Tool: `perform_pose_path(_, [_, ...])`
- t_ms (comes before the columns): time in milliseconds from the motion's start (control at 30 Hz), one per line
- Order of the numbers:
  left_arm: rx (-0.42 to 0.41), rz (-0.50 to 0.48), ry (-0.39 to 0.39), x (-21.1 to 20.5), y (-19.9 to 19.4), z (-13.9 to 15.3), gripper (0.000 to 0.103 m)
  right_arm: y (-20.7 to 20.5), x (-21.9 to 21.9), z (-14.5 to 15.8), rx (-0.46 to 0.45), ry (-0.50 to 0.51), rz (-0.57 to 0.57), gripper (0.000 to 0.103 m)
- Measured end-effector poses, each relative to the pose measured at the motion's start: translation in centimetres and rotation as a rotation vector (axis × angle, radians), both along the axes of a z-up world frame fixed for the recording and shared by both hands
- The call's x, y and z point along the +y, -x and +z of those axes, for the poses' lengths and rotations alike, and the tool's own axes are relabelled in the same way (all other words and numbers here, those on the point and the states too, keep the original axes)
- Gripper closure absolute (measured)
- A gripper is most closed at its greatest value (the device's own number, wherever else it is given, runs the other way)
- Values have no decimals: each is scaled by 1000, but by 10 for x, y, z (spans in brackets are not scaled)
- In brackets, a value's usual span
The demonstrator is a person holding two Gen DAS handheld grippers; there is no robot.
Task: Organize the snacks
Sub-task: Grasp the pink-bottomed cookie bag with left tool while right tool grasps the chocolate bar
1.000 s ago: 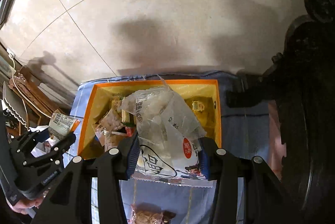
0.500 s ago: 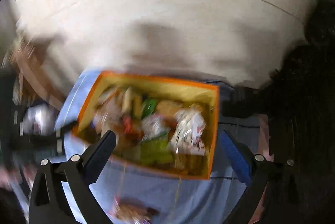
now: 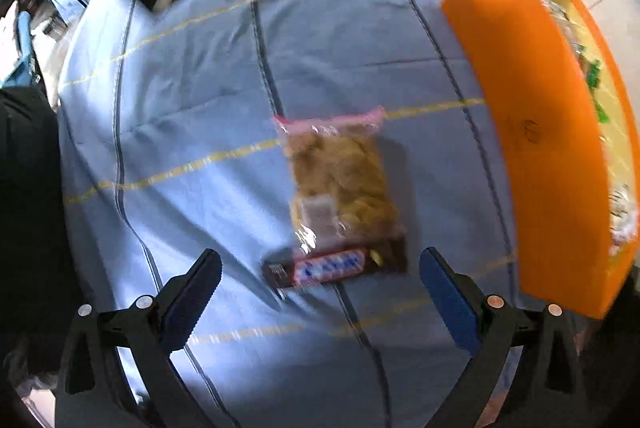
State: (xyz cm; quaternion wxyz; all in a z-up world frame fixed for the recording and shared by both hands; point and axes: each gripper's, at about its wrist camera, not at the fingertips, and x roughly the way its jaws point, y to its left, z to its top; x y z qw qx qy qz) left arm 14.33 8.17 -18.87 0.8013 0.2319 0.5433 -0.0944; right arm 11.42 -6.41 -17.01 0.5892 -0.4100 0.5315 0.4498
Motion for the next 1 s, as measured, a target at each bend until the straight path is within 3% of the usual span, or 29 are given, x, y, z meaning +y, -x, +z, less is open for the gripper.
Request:
perform_pose_path(100, [-17, -31, 31, -9, 11, -9, 4, -13, 0, -9, -12, -4, -115, 4])
perform_pose_path(167, [-27, -48, 79, -16, 13, -7, 4, -30, -19, -16, 8, 43, -353, 4])
perform_pose_path(233, [-27, -124, 143, -32, 12, -6, 4, -42, -50, -25, 77, 31, -667, 4])
perform_pose_path(267, [-33, -157, 155, -40, 9, -6, 4, -44, -59, -27, 85, 16, -761, 4])
perform_pose_path(367, [-10, -230, 93, -60, -5, -19, 4, -39, -87, -40, 137, -57, -1022, 4])
perform_pose_path(533, [76, -262, 40, -63, -14, -37, 4, -26, -92, -43, 38, -95, -1065, 8])
perform_pose_path(567, [76, -281, 18, -63, -12, -39, 4, -21, -99, -42, 27, -111, -1096, 13])
perform_pose_path(700, [42, -337, -67, -66, -3, -41, 4, -15, -121, -44, -16, -67, -1206, 12])
perform_pose_path(833, [2, -359, -51, -75, 3, -36, 4, -16, -106, -46, -84, -40, -1207, 11])
perform_pose_path(867, [1, -357, -33, -80, -1, -34, 4, -21, -99, -41, -91, -48, -1215, 14])
perform_pose_path(933, [-1, -354, 11, -90, -7, -35, 4, -14, -92, -30, -115, -88, -1238, 41])
perform_pose_path(967, [2, -352, 8, -95, -11, -37, 4, -11, -91, -25, -120, -107, -1248, 74])
perform_pose_path(1000, [21, -358, 1, -102, -15, -45, 4, -8, -92, -24, -123, -97, -1263, 83])
